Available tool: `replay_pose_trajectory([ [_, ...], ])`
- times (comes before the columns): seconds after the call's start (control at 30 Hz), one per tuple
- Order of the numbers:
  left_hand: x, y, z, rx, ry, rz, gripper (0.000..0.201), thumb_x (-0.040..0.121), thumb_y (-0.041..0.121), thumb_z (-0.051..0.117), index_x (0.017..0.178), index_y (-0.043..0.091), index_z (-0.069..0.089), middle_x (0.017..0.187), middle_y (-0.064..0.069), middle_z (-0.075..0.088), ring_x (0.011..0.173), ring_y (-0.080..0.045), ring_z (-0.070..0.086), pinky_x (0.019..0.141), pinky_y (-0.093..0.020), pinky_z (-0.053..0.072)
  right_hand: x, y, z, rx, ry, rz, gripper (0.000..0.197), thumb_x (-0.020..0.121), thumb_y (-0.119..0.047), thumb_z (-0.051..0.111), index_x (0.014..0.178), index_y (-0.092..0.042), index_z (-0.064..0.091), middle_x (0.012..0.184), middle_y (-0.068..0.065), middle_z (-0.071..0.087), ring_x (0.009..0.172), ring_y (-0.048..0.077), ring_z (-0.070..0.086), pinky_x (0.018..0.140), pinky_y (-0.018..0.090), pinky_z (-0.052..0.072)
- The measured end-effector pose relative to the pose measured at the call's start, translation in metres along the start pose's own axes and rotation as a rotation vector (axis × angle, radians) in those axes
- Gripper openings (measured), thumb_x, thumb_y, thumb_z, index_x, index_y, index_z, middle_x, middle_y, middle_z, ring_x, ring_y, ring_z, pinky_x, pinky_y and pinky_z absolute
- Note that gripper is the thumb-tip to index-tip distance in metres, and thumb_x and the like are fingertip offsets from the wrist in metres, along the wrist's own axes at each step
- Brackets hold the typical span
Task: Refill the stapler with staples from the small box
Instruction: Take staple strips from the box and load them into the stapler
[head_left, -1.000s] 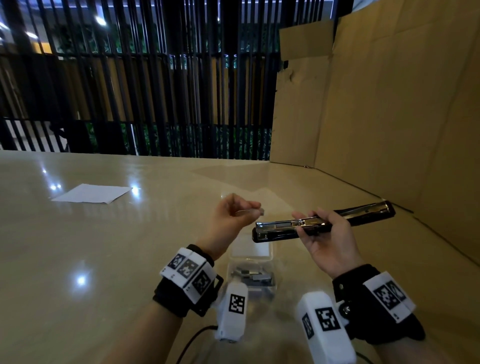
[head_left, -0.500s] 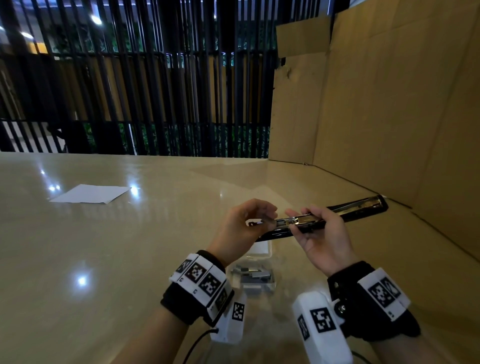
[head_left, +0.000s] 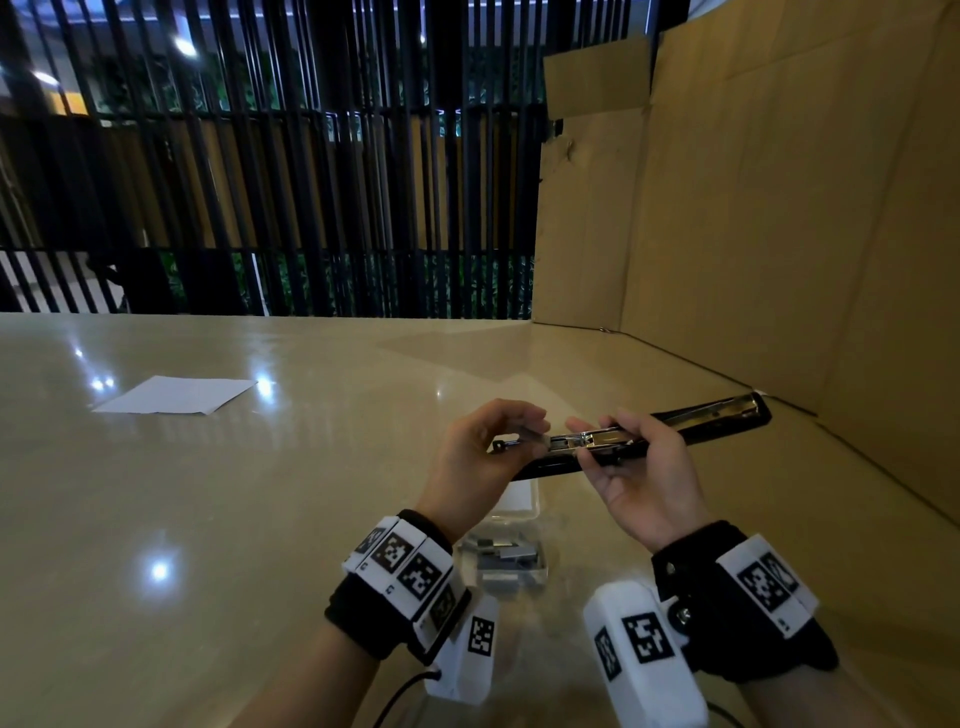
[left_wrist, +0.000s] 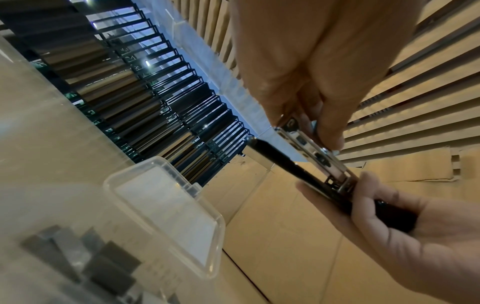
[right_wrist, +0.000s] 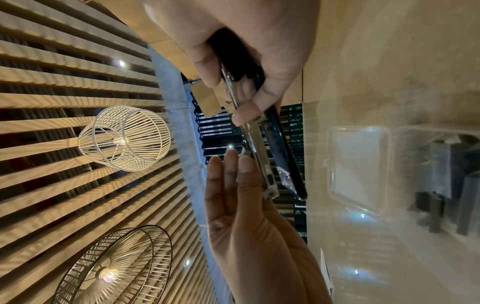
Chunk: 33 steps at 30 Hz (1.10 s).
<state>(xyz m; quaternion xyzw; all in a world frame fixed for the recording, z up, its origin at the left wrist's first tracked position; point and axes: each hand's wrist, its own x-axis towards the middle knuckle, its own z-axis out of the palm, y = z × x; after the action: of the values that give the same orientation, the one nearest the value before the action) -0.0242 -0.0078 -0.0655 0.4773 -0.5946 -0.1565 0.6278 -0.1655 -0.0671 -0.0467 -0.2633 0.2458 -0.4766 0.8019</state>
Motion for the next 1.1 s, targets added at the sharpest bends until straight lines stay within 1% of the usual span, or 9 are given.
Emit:
replay_pose_trajectory([
  [0.2,-0.0017,-0.0016,0.0023,-0.040,0.028,-0.009,0.034,0.075,-0.007,0.064,0.083,0.026,0.061,0.077,0.019,0.068,0.078,-0.001,0.063,0.067,-0.018,0.052,-0.0011,-0.0011,0.0013,0.016,-0.006,0.009,0.017,0.093,-0.012,0.047,0.077,-0.007,0.050,0.080,0.009,0.062,0.092,0.023,0.065,0.050,0.021,0.055],
  [0.33,-0.0017,-0.0008,0.0020,-0.053,0.026,-0.014,0.036,0.075,-0.009,0.064,0.082,0.026,0.062,0.077,0.020,0.069,0.078,0.000,0.063,0.071,-0.018,0.053,-0.0022,-0.0016,0.0021,0.026,-0.009,0.008,0.017,0.093,-0.012,0.047,0.077,-0.007,0.050,0.064,0.005,0.065,0.092,0.023,0.065,0.050,0.021,0.055],
  [0.47,-0.0024,-0.0008,0.0033,-0.023,0.041,-0.012,0.035,0.075,-0.007,0.065,0.080,0.027,0.061,0.082,0.009,0.065,0.077,0.001,0.062,0.074,-0.019,0.053,-0.0023,-0.0005,0.0015,0.021,-0.001,0.009,0.016,0.093,-0.013,0.047,0.079,-0.007,0.050,0.058,0.004,0.066,0.093,0.024,0.064,0.051,0.021,0.056],
  [0.67,-0.0028,0.0025,0.0038,0.016,0.019,-0.046,0.034,0.075,-0.007,0.066,0.088,0.025,0.065,0.087,0.009,0.066,0.079,0.007,0.063,0.071,-0.012,0.051,-0.0011,-0.0008,0.0014,0.012,0.003,0.016,0.016,0.093,-0.013,0.048,0.079,-0.006,0.051,0.068,0.009,0.067,0.092,0.024,0.065,0.051,0.021,0.056],
  [0.77,-0.0029,0.0016,0.0049,0.087,0.033,-0.070,0.031,0.075,-0.001,0.068,0.084,0.028,0.070,0.076,0.017,0.070,0.077,0.004,0.065,0.086,-0.019,0.047,-0.0001,-0.0004,0.0008,-0.004,0.001,0.025,0.016,0.093,-0.013,0.048,0.080,-0.006,0.051,0.090,0.017,0.066,0.091,0.024,0.065,0.050,0.021,0.056],
  [0.83,-0.0031,0.0014,0.0051,0.080,0.038,-0.108,0.030,0.075,-0.001,0.068,0.087,0.026,0.072,0.075,0.018,0.070,0.078,0.002,0.065,0.085,-0.019,0.048,0.0007,-0.0001,0.0005,-0.008,0.004,0.032,0.016,0.093,-0.013,0.048,0.079,-0.005,0.051,0.096,0.019,0.063,0.091,0.024,0.064,0.049,0.021,0.056],
  [0.9,-0.0029,0.0016,0.0054,0.050,0.030,-0.125,0.028,0.075,-0.004,0.066,0.094,0.018,0.071,0.082,0.009,0.070,0.077,0.004,0.064,0.080,-0.012,0.050,0.0005,-0.0002,0.0007,0.001,0.000,0.033,0.016,0.093,-0.013,0.048,0.079,-0.005,0.051,0.089,0.017,0.066,0.092,0.024,0.064,0.049,0.021,0.055],
  [1.0,-0.0036,0.0033,0.0046,0.051,0.004,-0.109,0.032,0.075,-0.005,0.065,0.100,0.015,0.068,0.092,-0.001,0.070,0.078,0.008,0.064,0.078,-0.009,0.049,-0.0014,-0.0008,0.0017,0.017,-0.012,0.019,0.017,0.093,-0.012,0.047,0.077,-0.006,0.051,0.058,0.006,0.067,0.092,0.024,0.064,0.048,0.021,0.055],
  [1.1,-0.0031,0.0072,0.0014,0.072,-0.044,-0.114,0.034,0.076,0.000,0.067,0.106,0.016,0.066,0.103,-0.002,0.068,0.088,0.012,0.061,0.085,-0.011,0.049,-0.0029,-0.0010,0.0022,0.028,-0.014,0.019,0.017,0.093,-0.012,0.047,0.077,-0.006,0.050,0.053,0.005,0.067,0.091,0.024,0.065,0.047,0.021,0.055],
])
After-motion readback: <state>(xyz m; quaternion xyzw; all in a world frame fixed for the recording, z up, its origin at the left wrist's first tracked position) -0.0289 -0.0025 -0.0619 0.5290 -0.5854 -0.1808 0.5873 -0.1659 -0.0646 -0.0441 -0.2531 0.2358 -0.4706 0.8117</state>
